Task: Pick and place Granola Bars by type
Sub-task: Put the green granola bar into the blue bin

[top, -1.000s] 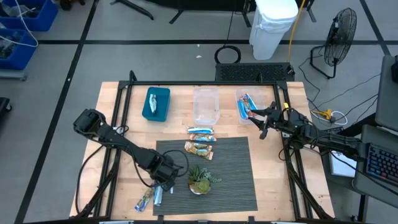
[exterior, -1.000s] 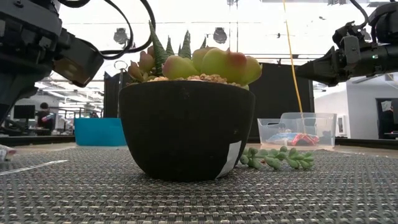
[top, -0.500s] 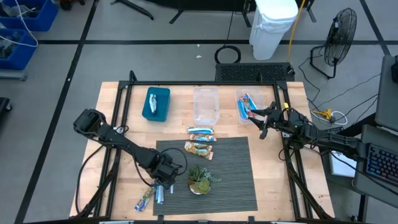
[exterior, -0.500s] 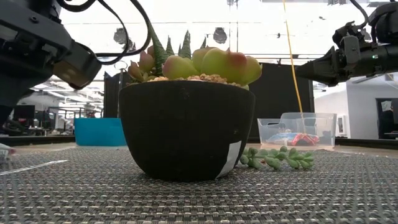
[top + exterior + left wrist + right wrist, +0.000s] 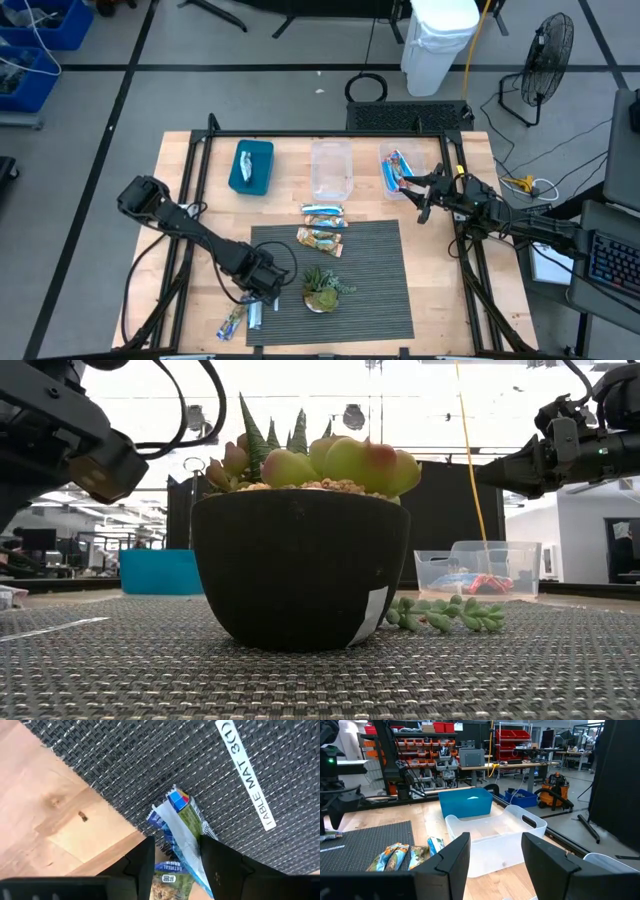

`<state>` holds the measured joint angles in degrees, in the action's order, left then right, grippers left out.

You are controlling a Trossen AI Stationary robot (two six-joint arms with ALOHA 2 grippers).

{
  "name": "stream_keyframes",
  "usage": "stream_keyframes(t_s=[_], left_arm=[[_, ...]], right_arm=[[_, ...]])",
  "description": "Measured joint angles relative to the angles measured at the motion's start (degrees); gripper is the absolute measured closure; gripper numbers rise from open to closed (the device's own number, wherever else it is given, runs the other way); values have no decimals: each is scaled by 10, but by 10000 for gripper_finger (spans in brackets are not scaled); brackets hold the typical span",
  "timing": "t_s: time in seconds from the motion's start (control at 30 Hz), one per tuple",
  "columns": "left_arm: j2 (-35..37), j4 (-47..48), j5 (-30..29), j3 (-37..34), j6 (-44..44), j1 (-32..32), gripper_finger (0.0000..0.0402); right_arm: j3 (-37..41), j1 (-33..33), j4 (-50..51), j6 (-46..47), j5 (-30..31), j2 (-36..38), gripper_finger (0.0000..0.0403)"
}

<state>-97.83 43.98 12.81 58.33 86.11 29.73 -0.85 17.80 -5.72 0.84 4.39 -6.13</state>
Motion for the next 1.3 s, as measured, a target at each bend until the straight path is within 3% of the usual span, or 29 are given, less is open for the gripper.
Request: stream_keyframes(t_s=[0.8,0.93,1.17,1.3], left_arm=[[-24,-37,-40,1,-1,11,245],[-24,-39,-44,1,-22,11,279],[-24,-42,-64,1,-66,11,384],[-23,-43,-98,1,-115,11,384]], right_arm=[[0,0,1,0,0,0,234],[0,0,0,0,0,0,234],[0,0,0,0,0,0,234],[0,0,0,0,0,0,234]])
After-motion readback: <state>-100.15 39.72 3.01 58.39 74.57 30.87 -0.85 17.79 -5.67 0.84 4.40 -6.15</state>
